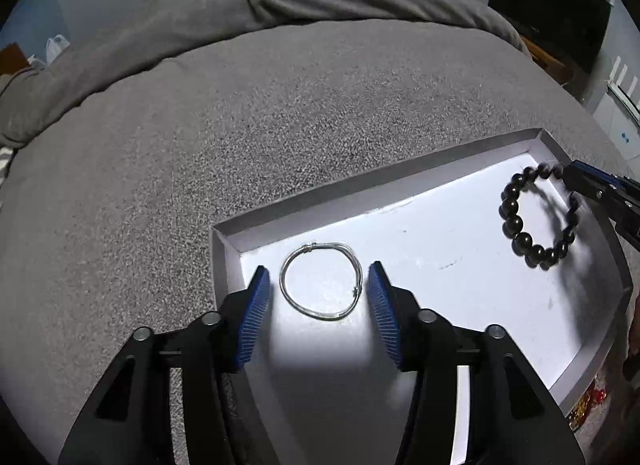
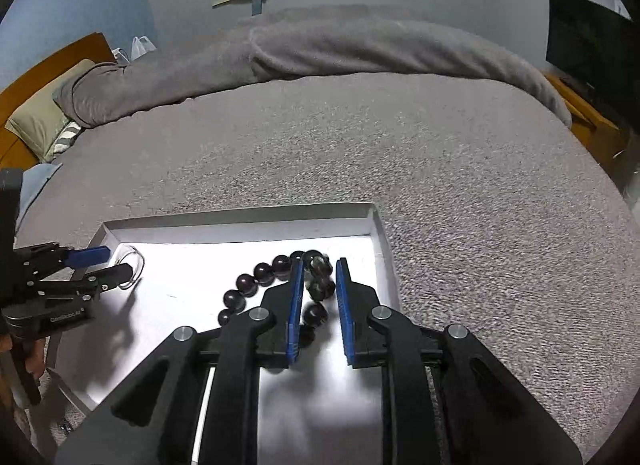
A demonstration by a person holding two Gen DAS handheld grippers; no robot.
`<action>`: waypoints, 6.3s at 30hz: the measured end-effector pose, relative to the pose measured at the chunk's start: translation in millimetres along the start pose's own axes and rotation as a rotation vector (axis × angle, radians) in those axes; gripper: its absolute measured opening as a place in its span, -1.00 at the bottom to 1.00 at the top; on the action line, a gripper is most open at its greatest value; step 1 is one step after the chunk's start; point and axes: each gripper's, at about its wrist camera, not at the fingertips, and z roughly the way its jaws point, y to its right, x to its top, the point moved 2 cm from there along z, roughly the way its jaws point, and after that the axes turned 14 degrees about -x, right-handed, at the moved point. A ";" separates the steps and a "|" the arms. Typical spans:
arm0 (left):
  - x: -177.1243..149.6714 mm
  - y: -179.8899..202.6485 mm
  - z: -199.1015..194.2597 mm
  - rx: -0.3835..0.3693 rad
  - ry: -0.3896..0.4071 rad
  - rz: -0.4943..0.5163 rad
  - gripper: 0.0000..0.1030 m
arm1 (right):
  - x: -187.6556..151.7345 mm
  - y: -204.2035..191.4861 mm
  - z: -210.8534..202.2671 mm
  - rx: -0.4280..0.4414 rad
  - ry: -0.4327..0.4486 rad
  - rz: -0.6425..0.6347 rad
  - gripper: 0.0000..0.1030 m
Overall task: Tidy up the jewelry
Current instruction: 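Carry the hoop and bead bracelet into the white tray while both grippers open, then withdraw both grippers from the tray back toward the jewelry pile, then grasp the second silver hoop with the right gripper while the left grasps the blue beaded bracelet, then lower the hoop and blue bracelet into the white tray while both grippers open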
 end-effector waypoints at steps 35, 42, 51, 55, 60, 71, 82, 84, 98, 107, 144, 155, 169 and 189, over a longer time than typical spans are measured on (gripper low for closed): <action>-100.0 25.0 -149.4 0.118 0.247 -0.043 0.88 | -65.4 56.5 -137.7 0.040 0.129 0.078 0.89; -138.8 21.4 -158.0 0.046 0.265 -0.089 0.88 | -94.6 49.4 -159.2 0.025 0.154 0.024 0.89; -179.7 17.6 -158.1 0.100 0.233 -0.091 0.88 | -134.2 41.1 -160.0 0.001 0.122 -0.050 0.89; -196.5 19.0 -153.7 0.112 0.206 -0.087 0.88 | -150.0 34.8 -159.6 0.015 0.107 -0.064 0.89; -209.8 17.1 -147.9 0.094 0.185 -0.108 0.88 | -167.0 11.4 -162.3 0.073 0.102 -0.111 0.89; -217.7 10.8 -146.9 0.092 0.155 -0.085 0.88 | -203.2 -65.8 -168.5 0.246 0.088 -0.216 0.89; -224.0 -0.6 -146.0 0.077 0.148 -0.075 0.88 | -212.1 -144.8 -165.1 0.248 0.115 -0.354 0.65; -226.5 -4.2 -146.1 0.074 0.144 -0.078 0.89 | -211.9 -152.4 -160.7 0.237 0.113 -0.367 0.54; -223.8 -1.5 -136.7 0.031 0.126 -0.074 0.88 | -210.8 -152.6 -164.0 0.240 0.147 -0.411 -0.05; -209.4 28.1 -124.0 -0.036 0.141 0.029 0.80 | -200.6 -100.2 -173.0 0.241 0.116 -0.309 -0.05; -203.4 58.8 -143.6 -0.171 0.118 0.139 -0.86 | -197.0 -55.5 -185.7 0.193 0.137 -0.245 -0.05; -175.8 60.4 -178.3 -0.168 0.200 0.137 -0.86 | -165.7 -21.9 -175.9 0.154 0.155 -0.182 -0.05; -66.6 68.4 -158.5 -0.203 0.286 0.137 -0.86 | -78.2 14.2 -118.1 0.050 0.136 -0.087 -0.05; -92.1 10.6 -67.8 -0.183 0.082 -0.052 -0.85 | -69.1 -10.5 -42.5 0.017 -0.085 -0.156 -0.05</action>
